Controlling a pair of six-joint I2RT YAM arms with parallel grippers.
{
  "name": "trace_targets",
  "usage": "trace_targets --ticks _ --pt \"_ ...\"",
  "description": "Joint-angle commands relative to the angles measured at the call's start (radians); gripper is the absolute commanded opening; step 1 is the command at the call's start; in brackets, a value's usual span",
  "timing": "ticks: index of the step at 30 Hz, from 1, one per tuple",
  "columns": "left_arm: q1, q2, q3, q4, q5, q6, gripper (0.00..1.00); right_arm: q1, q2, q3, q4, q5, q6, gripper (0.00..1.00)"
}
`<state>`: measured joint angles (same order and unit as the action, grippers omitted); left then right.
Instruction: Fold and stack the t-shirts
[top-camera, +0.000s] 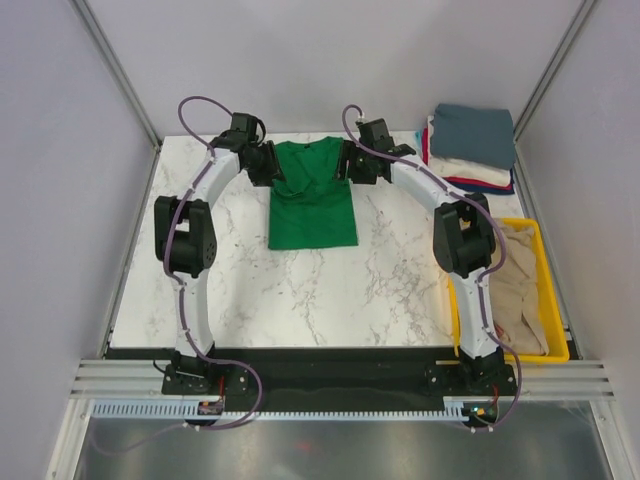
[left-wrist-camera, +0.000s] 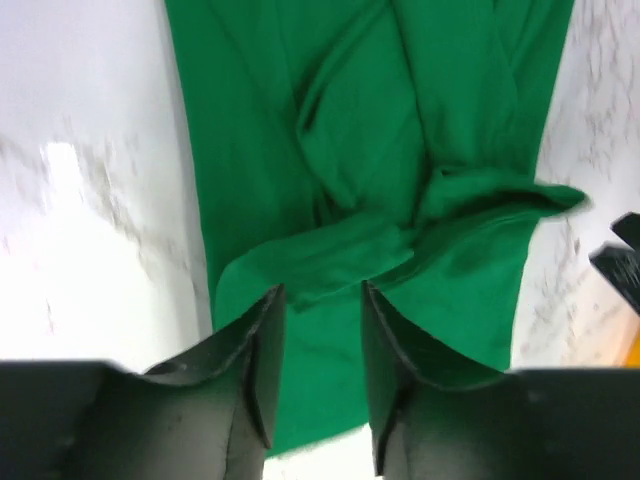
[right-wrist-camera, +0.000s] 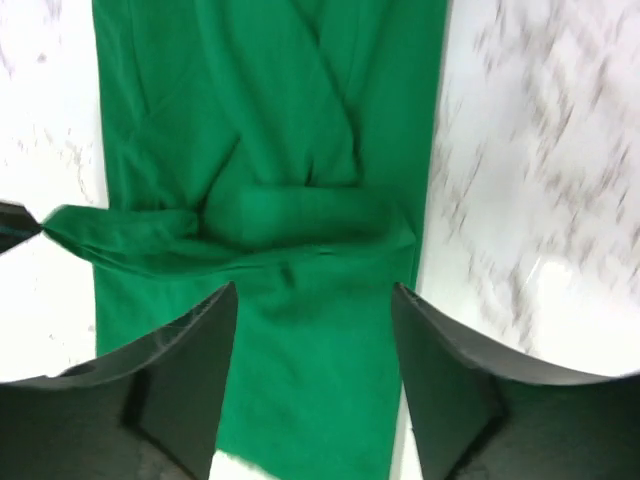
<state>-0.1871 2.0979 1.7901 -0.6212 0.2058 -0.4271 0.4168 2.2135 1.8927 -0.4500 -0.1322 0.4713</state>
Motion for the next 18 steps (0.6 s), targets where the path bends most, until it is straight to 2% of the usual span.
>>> trace_targets --ticks 1,3,4,7,10,11,13,14,16,17,18 --pt "0.034 0.175 0.312 -0.165 0.046 0.042 0.5 -0.041 0.096 0.184 -0.041 -0.027 -0.016 0.73" --pt "0.04 0.211 0.459 -0.255 0.047 0.044 0.57 -0.062 0.11 0.258 -0.061 -0.049 -0.028 0.76" --pt "0.041 0.189 0.468 -0.258 0.029 0.044 0.66 -0.067 0.092 0.258 -0.068 -0.055 -0.036 0.78" --pt "0.041 0.09 0.404 -0.242 -0.02 0.034 0.67 -0.081 0.013 0.168 -0.062 -0.052 -0.057 0.78" --pt "0.04 -0.043 0.232 -0.187 -0.028 0.022 0.66 -0.081 -0.091 -0.057 -0.023 -0.108 -0.053 0.78" --pt "0.04 -0.08 0.106 -0.166 -0.026 0.018 0.65 -0.081 -0.118 -0.117 0.0 -0.131 -0.034 0.78" --pt "0.04 -0.168 -0.044 -0.063 -0.02 -0.013 0.65 -0.081 -0.197 -0.243 0.086 -0.184 -0.007 0.78" --pt "0.04 -0.252 -0.202 -0.014 -0.013 -0.028 0.65 -0.081 -0.221 -0.361 0.115 -0.223 0.009 0.78" --pt "0.044 -0.341 -0.36 0.145 0.061 -0.084 0.65 -0.081 -0.279 -0.522 0.209 -0.271 0.065 0.77" --pt "0.046 -0.407 -0.488 0.182 0.087 -0.103 0.65 -0.081 -0.29 -0.567 0.236 -0.308 0.088 0.77" --pt "0.046 -0.436 -0.545 0.213 0.118 -0.142 0.65 -0.079 -0.313 -0.605 0.281 -0.32 0.114 0.76"
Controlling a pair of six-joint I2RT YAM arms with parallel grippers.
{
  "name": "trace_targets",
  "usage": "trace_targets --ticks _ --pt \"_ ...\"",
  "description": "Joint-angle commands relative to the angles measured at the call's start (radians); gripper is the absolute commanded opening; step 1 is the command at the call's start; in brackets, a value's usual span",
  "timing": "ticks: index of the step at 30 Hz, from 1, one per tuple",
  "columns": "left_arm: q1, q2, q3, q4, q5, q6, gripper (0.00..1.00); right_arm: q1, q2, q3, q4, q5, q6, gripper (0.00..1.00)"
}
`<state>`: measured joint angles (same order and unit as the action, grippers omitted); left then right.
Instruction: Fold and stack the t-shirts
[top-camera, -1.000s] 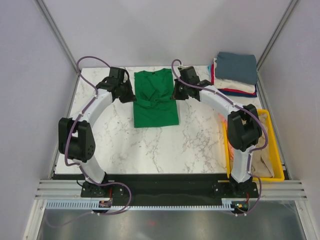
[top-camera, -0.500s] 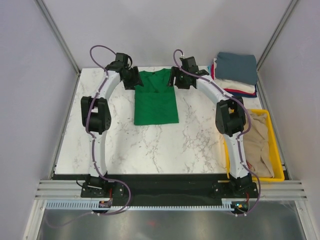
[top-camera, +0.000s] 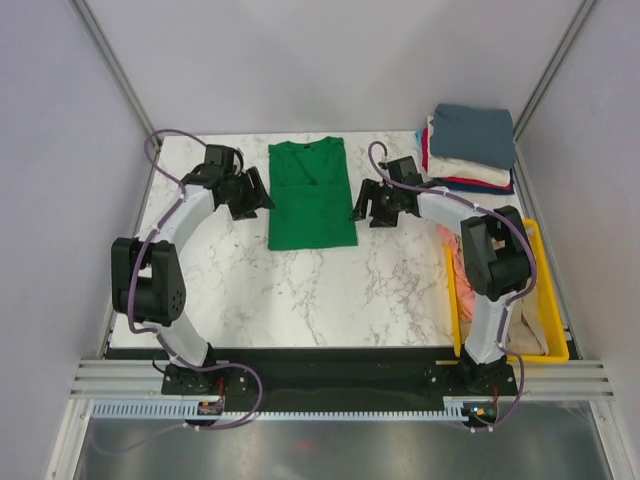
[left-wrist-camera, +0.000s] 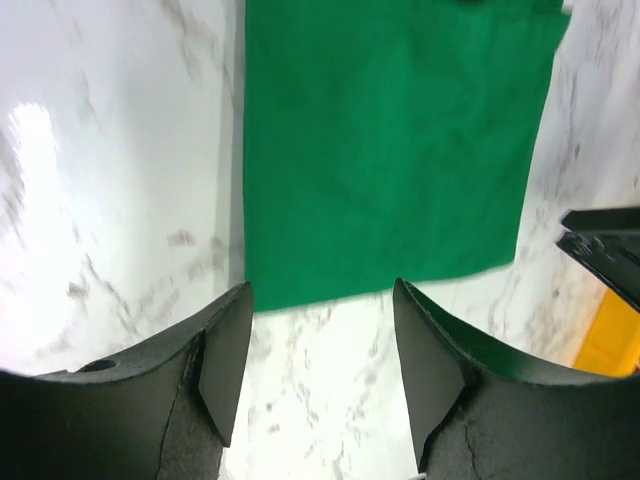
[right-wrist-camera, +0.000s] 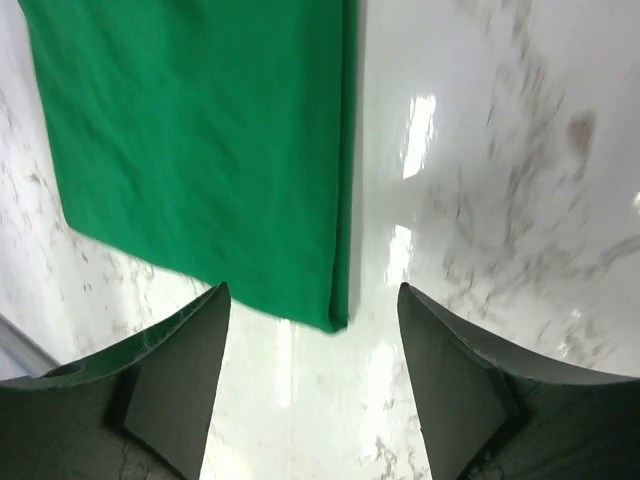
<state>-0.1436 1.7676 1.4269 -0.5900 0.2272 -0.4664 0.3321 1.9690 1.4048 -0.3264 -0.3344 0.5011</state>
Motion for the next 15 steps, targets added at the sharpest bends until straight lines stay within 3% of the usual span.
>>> trace_targets --ticks 1,5,10,15 --pt "0.002 -0.131 -0.236 0.264 0.115 -0.119 0.65 0.007 -0.076 -0.18 0.173 -0.126 0.094 0.75" --pt "0.001 -0.214 -0.468 0.4 0.107 -0.167 0.64 0.007 -0.088 -0.282 0.233 -0.126 0.106 0.7" --pt "0.002 -0.235 -0.588 0.538 0.116 -0.218 0.63 0.015 -0.036 -0.334 0.317 -0.16 0.132 0.61" --pt "0.002 -0.218 -0.654 0.585 0.089 -0.241 0.63 0.015 -0.024 -0.354 0.319 -0.152 0.139 0.4"
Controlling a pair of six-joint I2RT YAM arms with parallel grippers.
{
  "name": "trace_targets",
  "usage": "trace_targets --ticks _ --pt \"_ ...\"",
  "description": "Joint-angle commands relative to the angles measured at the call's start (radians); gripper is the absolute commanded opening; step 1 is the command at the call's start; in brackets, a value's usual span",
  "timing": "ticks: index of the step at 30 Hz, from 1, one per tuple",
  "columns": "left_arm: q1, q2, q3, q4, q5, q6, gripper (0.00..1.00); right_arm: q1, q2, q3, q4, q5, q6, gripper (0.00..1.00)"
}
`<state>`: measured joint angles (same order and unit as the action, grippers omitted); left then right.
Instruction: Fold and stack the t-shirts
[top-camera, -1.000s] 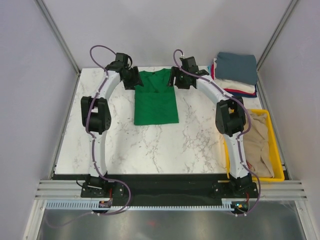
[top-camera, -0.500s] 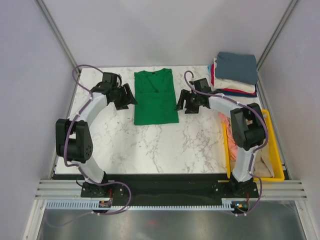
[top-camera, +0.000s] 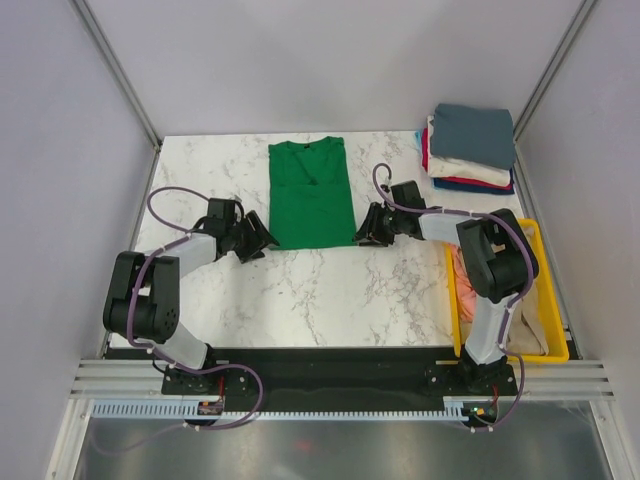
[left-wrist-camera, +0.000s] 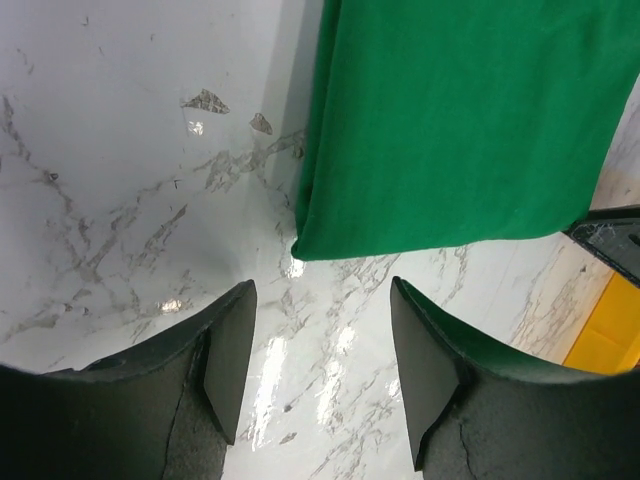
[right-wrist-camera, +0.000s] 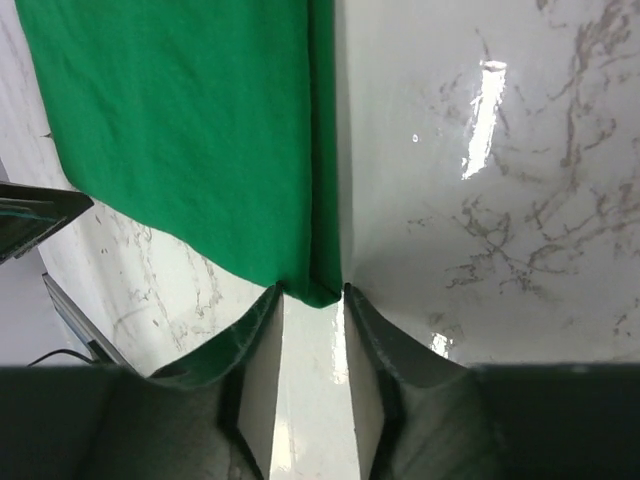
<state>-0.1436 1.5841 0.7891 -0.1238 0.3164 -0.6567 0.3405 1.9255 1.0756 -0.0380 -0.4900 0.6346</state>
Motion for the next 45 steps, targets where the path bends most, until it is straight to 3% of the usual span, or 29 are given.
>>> trace_targets --ticks 1,3,7,9,20,23,24,27,32,45 --pt "0.002 -0.03 -0.024 0.145 -0.002 -0.049 0.63 0.006 0.018 -0.031 0.029 0.005 0.005 0.37" --pt "0.002 -0.018 -0.037 0.164 0.001 -0.05 0.63 0.008 0.023 -0.037 0.03 0.007 0.005 0.25" --pt "0.002 0.002 -0.039 0.174 -0.016 -0.046 0.61 0.006 0.044 -0.04 0.069 -0.009 0.01 0.11" --pt "0.002 0.013 -0.036 0.177 -0.019 -0.04 0.5 0.006 0.049 -0.042 0.069 -0.007 0.005 0.08" --pt "0.001 0.048 -0.051 0.191 -0.023 -0.034 0.36 0.005 0.064 -0.046 0.061 -0.005 -0.012 0.0" --pt "0.001 0.051 -0.053 0.197 -0.03 -0.032 0.23 0.003 0.063 -0.048 0.052 -0.004 -0.019 0.0" --pt "0.001 0.053 -0.053 0.202 -0.03 -0.032 0.13 0.003 0.061 -0.048 0.047 -0.004 -0.022 0.0" --pt "-0.001 0.05 -0.057 0.207 -0.028 -0.024 0.02 0.002 0.044 -0.055 0.044 -0.004 -0.023 0.0" --pt "-0.027 0.011 -0.062 0.176 -0.014 -0.015 0.02 0.002 -0.026 -0.115 0.039 0.002 -0.035 0.0" --pt "-0.06 -0.43 -0.251 -0.057 -0.002 -0.02 0.02 0.002 -0.353 -0.336 -0.04 -0.012 -0.035 0.0"
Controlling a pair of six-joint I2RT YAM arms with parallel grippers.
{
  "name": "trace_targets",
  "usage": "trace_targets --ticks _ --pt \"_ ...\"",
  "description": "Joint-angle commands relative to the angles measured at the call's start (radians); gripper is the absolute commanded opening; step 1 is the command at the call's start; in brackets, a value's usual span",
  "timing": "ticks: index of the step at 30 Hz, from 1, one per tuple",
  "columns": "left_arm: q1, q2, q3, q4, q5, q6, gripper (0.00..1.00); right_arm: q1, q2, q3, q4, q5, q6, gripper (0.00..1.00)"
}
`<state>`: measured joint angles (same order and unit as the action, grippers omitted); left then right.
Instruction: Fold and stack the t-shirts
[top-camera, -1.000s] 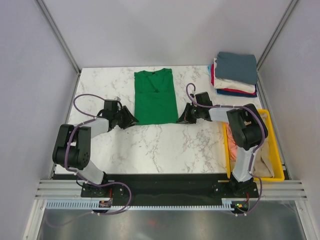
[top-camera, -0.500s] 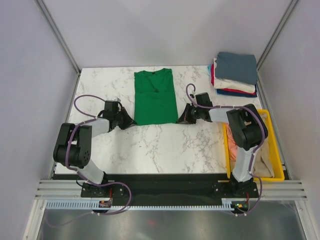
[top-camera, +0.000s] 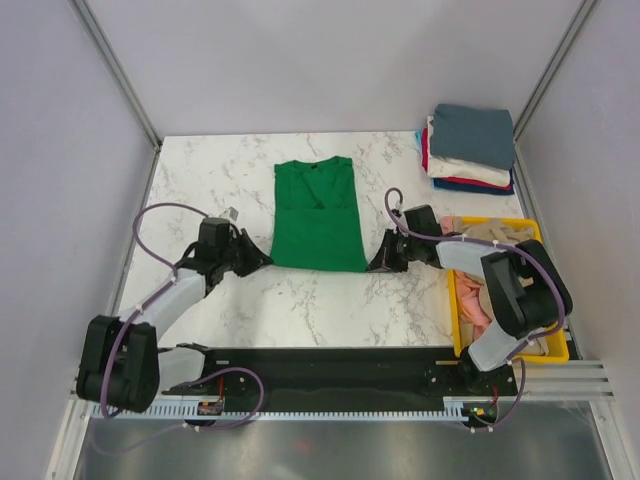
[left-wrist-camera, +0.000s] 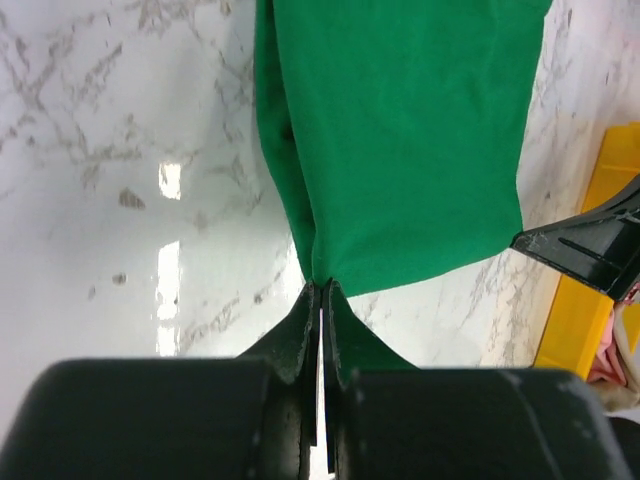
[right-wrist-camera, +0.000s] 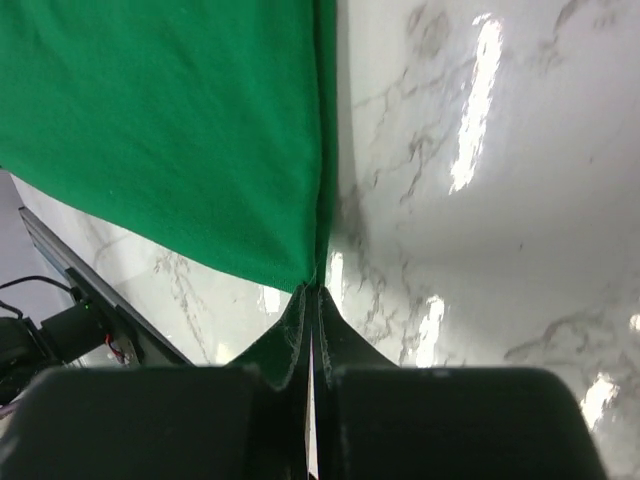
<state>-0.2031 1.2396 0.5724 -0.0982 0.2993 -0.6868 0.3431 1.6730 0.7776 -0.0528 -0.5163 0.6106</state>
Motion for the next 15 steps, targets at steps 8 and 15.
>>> trace_targets --ticks 8,15 --pt "-0.002 -0.379 -0.057 -0.302 0.072 -0.007 0.02 0.004 -0.408 -0.129 -0.145 -0.002 0.049 0.0" --pt "-0.002 -0.463 0.096 -0.5 0.064 0.027 0.02 0.023 -0.522 -0.017 -0.291 0.001 0.058 0.0"
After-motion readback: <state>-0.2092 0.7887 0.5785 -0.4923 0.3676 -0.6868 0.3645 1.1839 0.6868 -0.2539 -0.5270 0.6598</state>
